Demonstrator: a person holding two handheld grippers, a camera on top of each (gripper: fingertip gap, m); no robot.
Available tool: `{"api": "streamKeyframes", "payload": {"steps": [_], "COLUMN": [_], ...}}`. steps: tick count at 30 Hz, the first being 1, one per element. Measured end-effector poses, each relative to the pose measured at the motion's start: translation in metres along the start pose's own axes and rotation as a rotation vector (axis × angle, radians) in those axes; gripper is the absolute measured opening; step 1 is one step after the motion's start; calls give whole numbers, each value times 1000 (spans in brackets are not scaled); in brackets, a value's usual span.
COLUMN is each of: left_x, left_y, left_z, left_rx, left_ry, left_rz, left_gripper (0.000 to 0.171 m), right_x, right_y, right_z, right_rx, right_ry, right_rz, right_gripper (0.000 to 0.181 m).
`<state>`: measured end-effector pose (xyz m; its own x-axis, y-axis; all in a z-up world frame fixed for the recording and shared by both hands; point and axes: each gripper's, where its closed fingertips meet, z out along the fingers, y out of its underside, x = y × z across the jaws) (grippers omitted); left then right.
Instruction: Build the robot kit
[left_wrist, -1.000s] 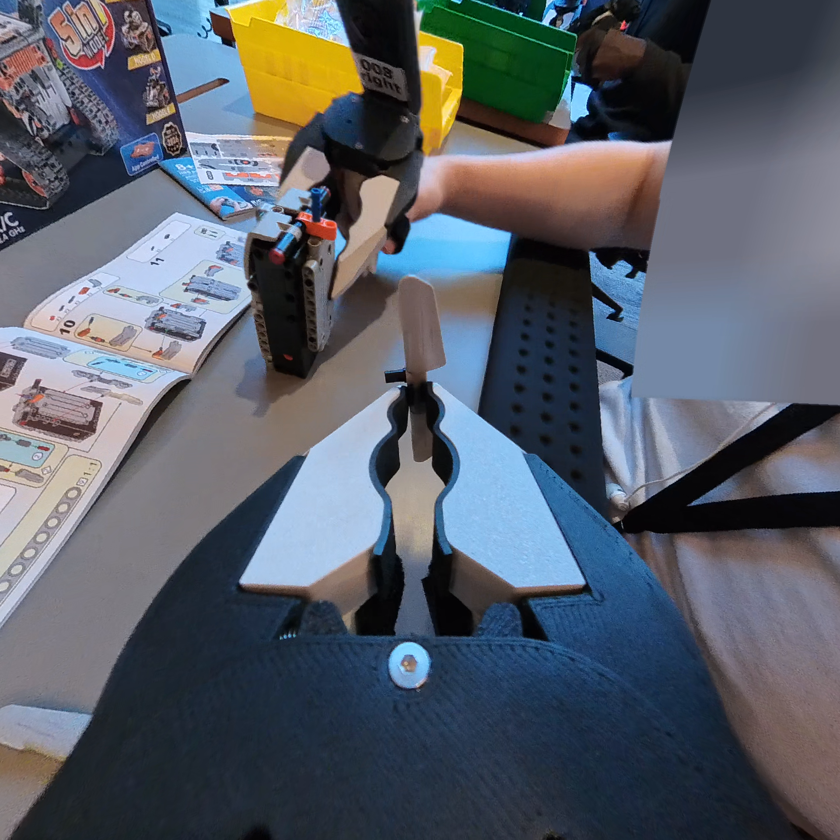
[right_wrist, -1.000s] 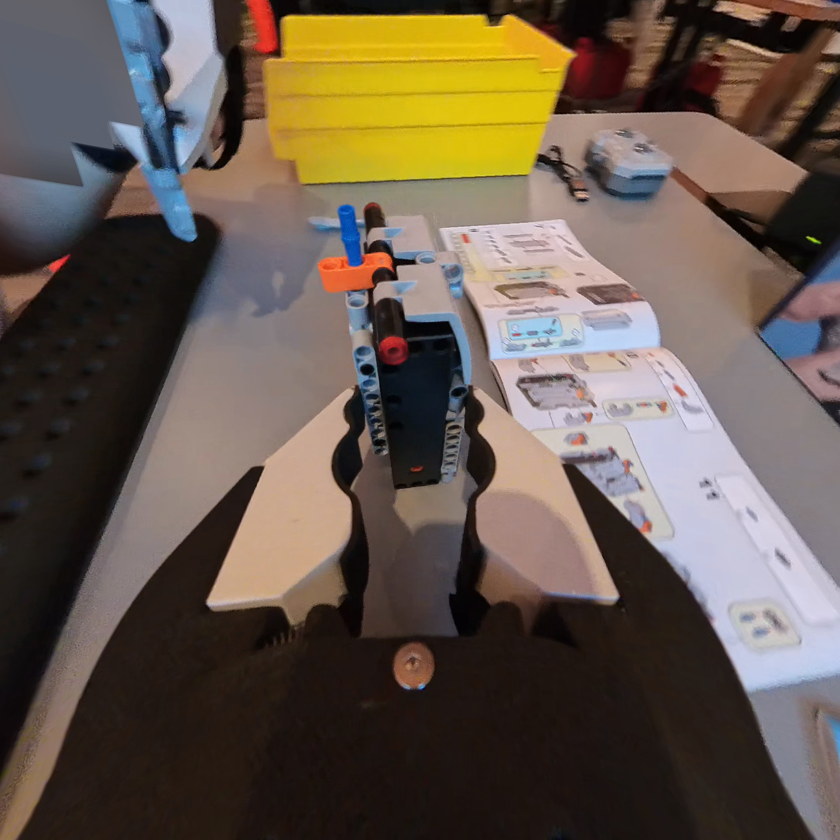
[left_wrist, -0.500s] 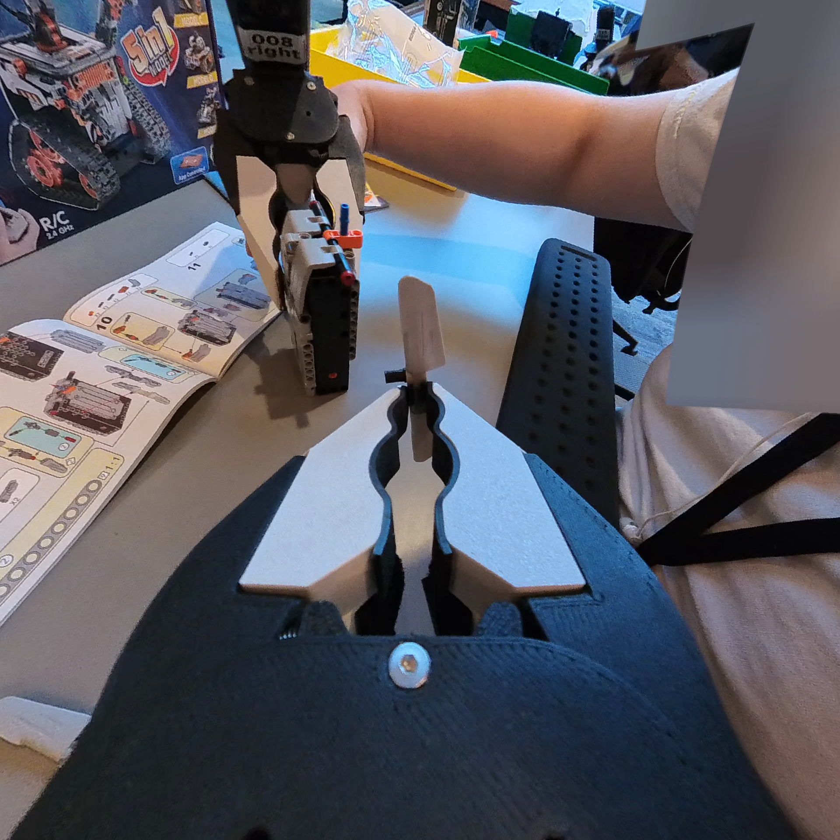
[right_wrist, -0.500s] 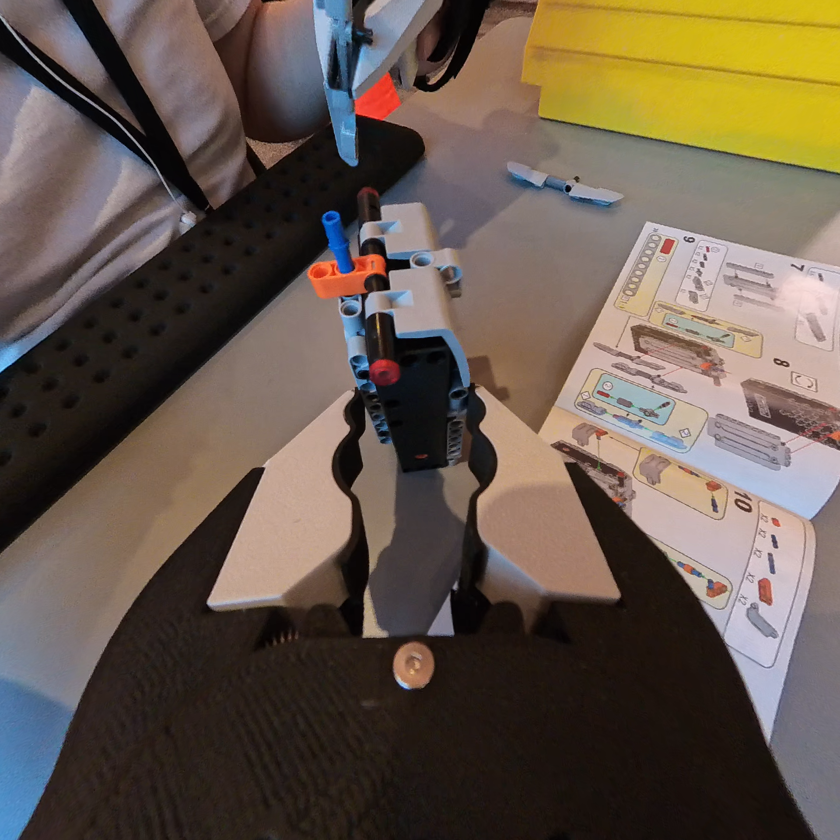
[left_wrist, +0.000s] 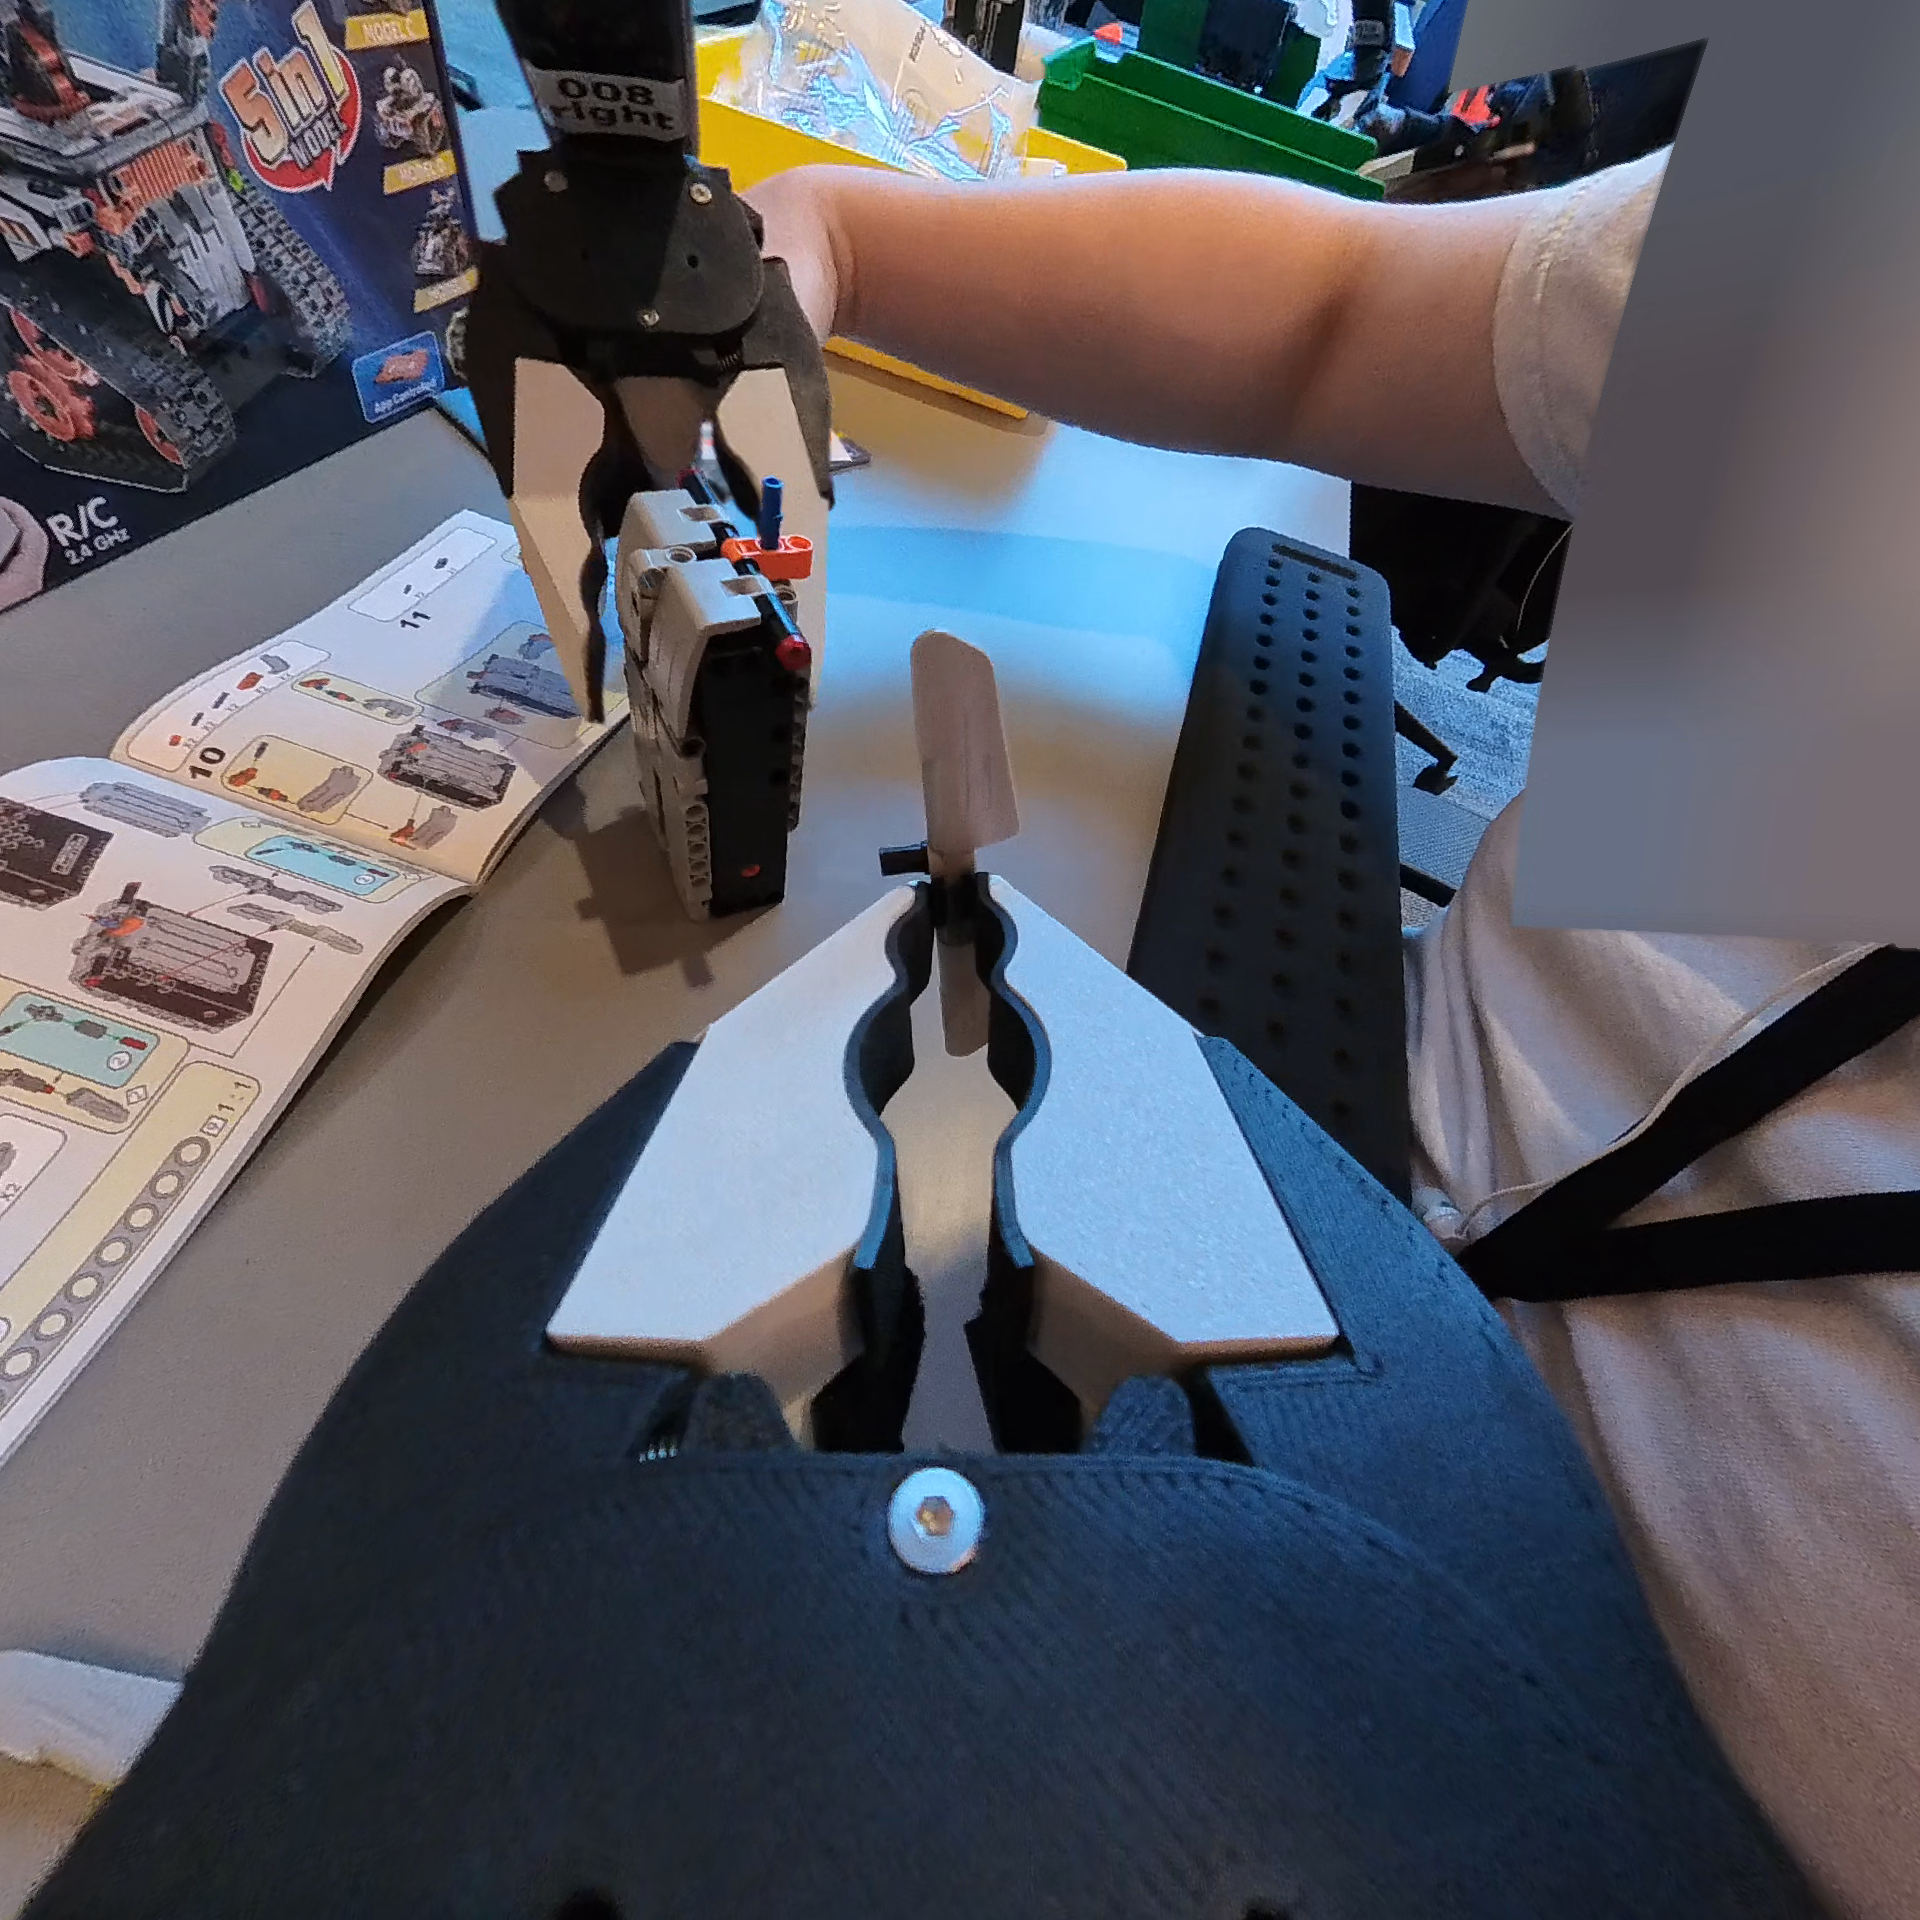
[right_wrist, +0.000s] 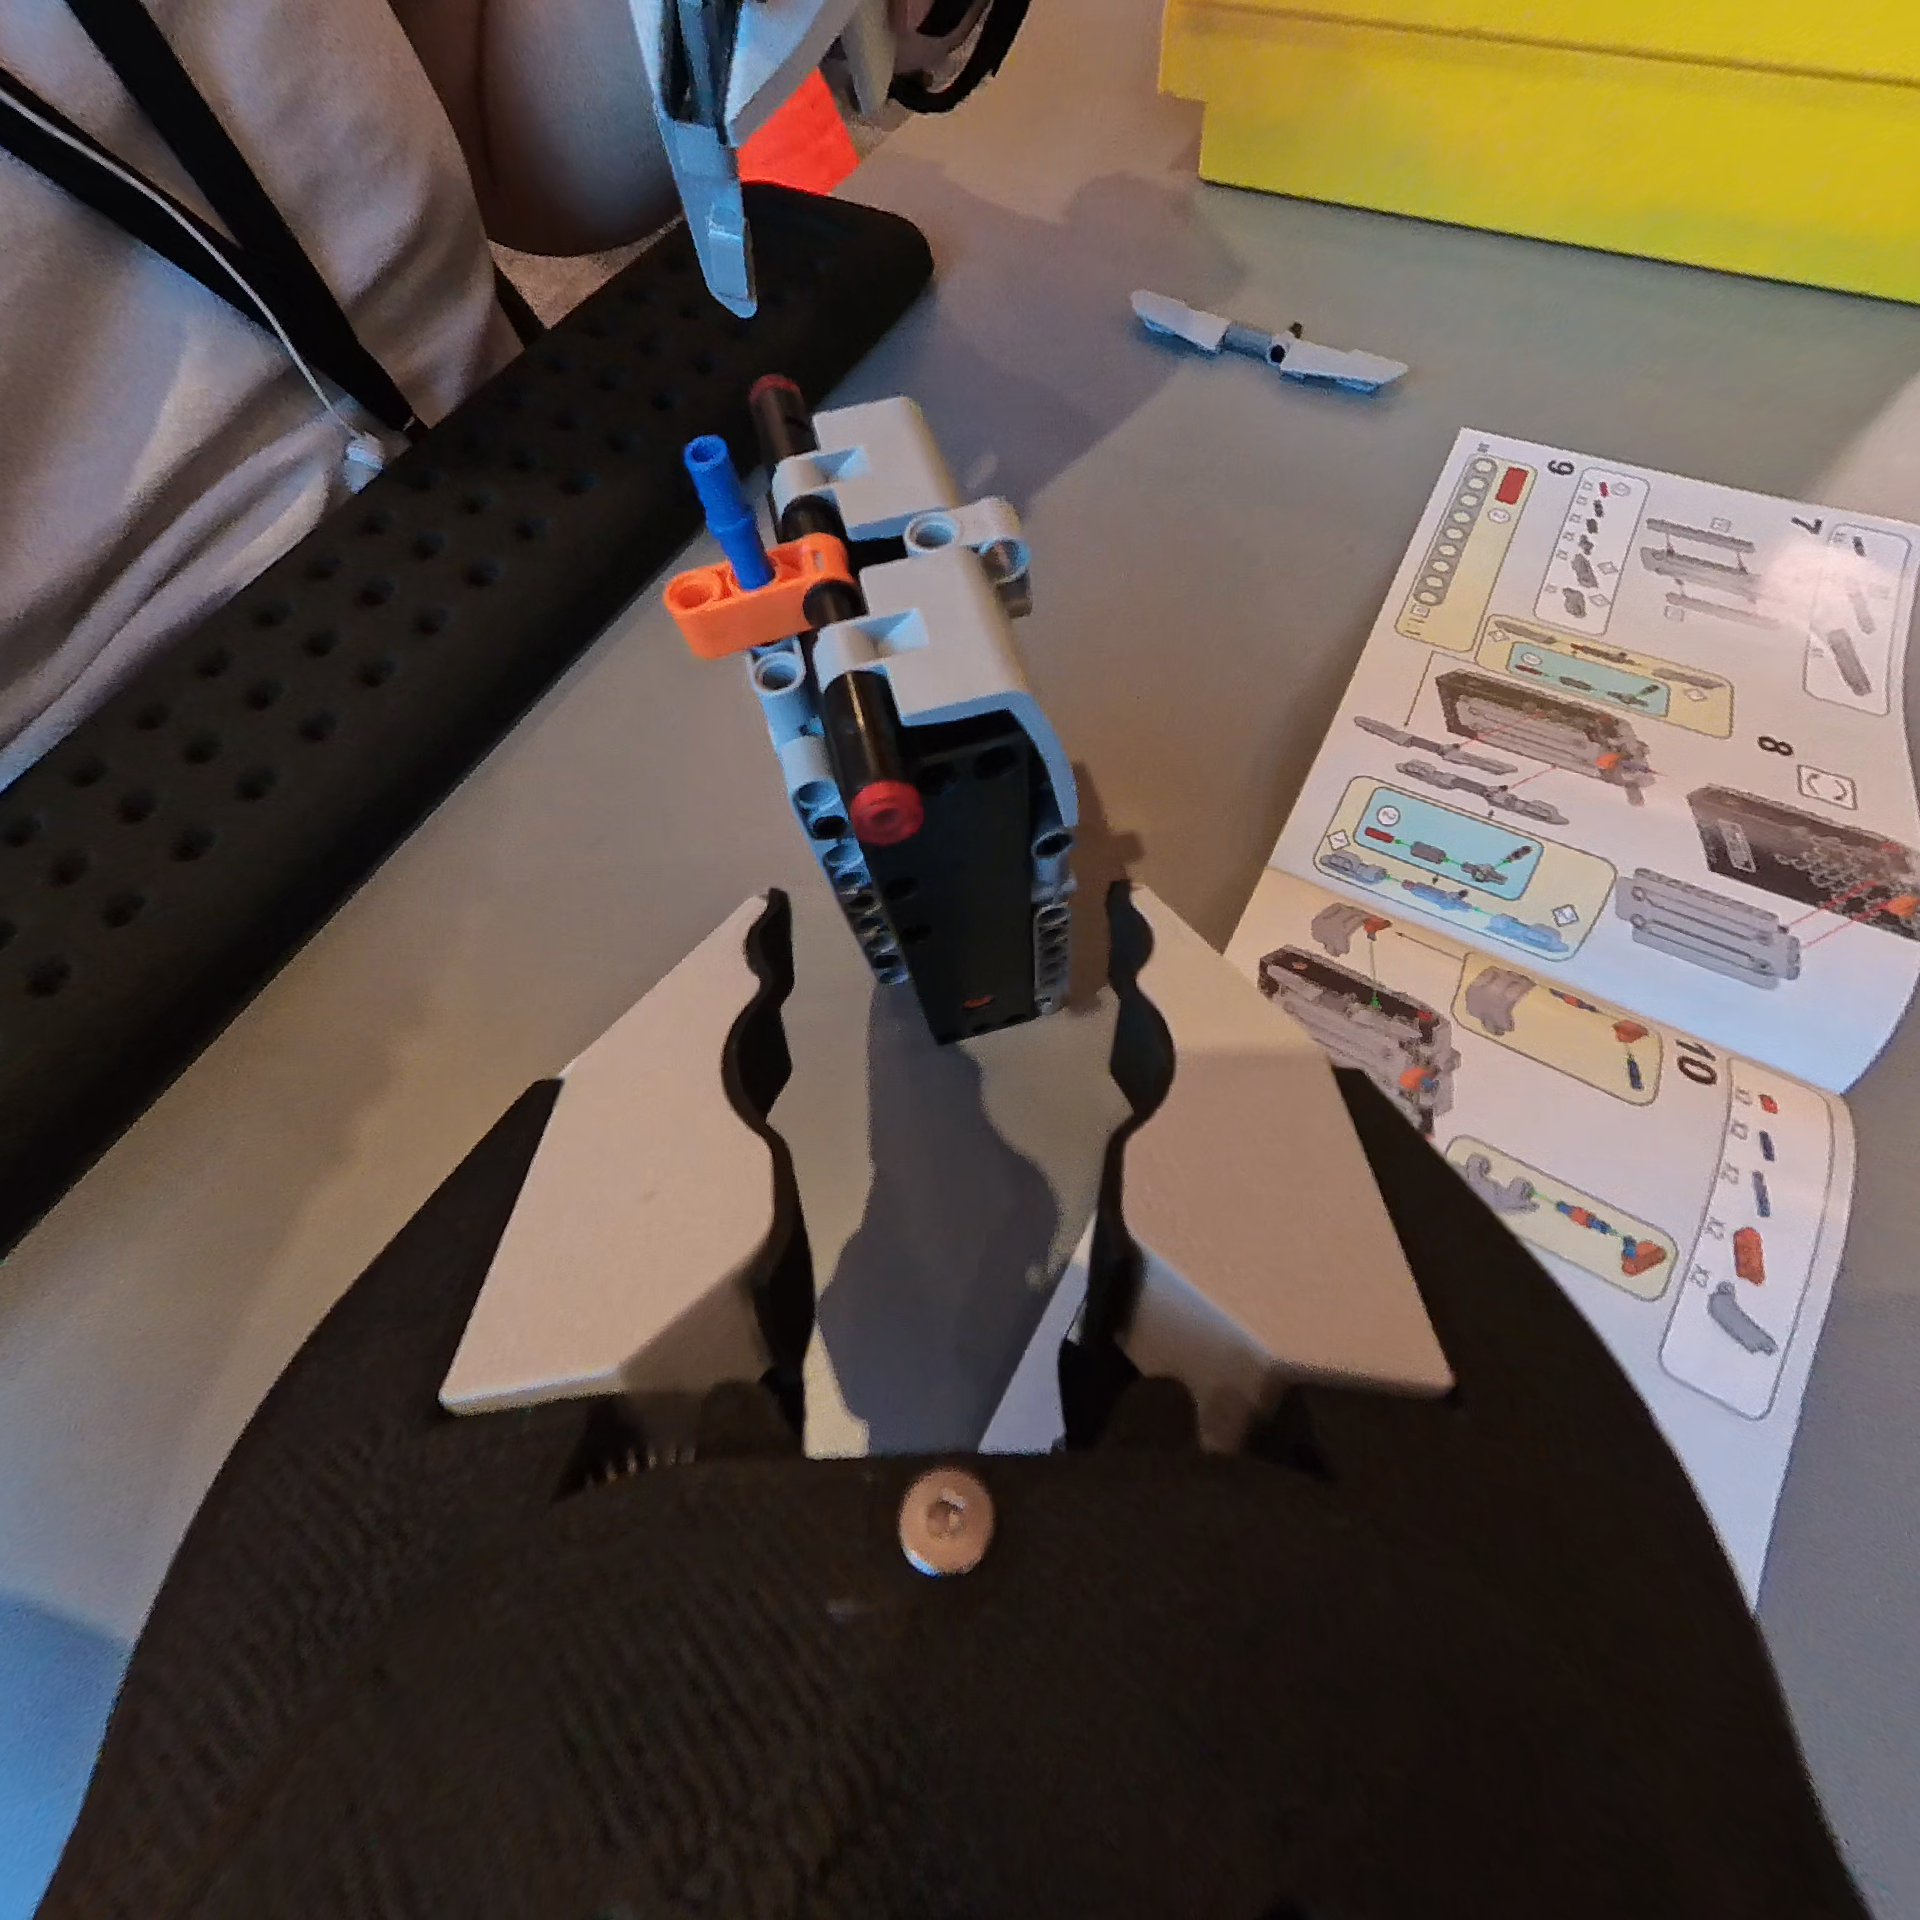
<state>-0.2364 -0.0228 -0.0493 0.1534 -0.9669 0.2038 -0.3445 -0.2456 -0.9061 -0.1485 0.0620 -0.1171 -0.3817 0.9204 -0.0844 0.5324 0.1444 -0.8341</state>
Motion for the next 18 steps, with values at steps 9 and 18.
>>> {"api": "streamKeyframes", "payload": {"steps": [9,18], "left_x": [-12,-7], "left_y": [-1,-11], "left_z": [1,31], "left_rx": [21,47], "left_ry": [-37,-73], "left_rz": [-56,-60], "left_gripper": [5,5], "right_x": [-4,-74], "right_y": [-16,-121], "right_z": [-44,-152], "right_rx": [90,504], "right_ry": [267,1150], "right_rz": [3,-184], "right_gripper": [84,39]}}
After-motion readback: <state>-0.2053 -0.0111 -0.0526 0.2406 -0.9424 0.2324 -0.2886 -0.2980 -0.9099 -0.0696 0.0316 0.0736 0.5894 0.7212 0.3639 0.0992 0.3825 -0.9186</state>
